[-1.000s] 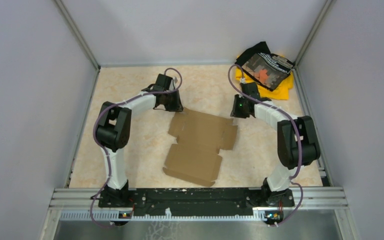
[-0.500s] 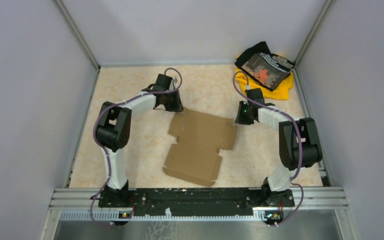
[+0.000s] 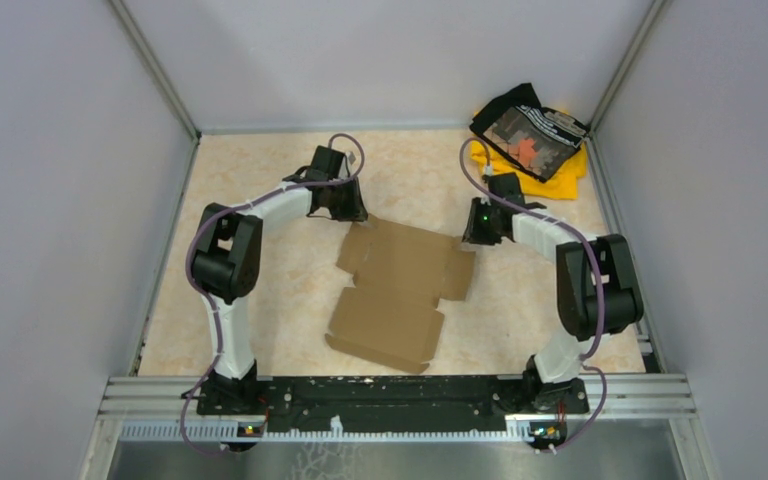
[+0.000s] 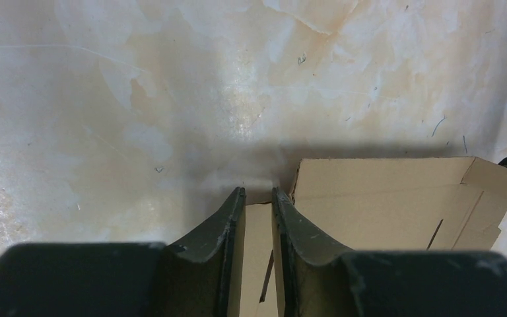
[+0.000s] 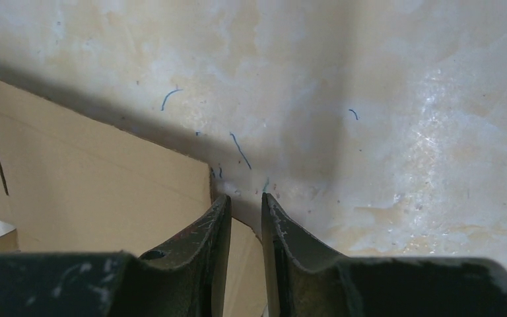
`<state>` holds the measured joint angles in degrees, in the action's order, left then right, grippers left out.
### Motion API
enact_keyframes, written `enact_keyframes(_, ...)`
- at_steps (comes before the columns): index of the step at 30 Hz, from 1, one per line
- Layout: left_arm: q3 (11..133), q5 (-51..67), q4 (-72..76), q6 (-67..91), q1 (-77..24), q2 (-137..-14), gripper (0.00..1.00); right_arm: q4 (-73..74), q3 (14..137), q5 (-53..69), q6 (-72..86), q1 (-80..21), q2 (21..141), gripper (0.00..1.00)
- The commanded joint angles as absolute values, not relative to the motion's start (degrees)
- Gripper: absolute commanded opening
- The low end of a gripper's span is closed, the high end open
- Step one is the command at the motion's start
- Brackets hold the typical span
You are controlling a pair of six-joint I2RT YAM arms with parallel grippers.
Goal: Fold the paper box
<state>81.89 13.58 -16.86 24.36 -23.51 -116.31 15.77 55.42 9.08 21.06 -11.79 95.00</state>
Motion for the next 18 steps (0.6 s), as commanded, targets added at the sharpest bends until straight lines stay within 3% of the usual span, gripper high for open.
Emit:
enact_keyframes(1, 83.88, 14.42, -17.09, 23.95, -23.91, -115.76, 0.27, 14.63, 59.35, 9.26, 20.82, -13.27, 95.18, 0.24)
enact_keyframes(18, 84.81, 14.84, -17.09, 24.78, -25.45, -116.45, 0.26, 14.86, 61.31, 8.27, 21.62, -16.24, 96.99, 0.24)
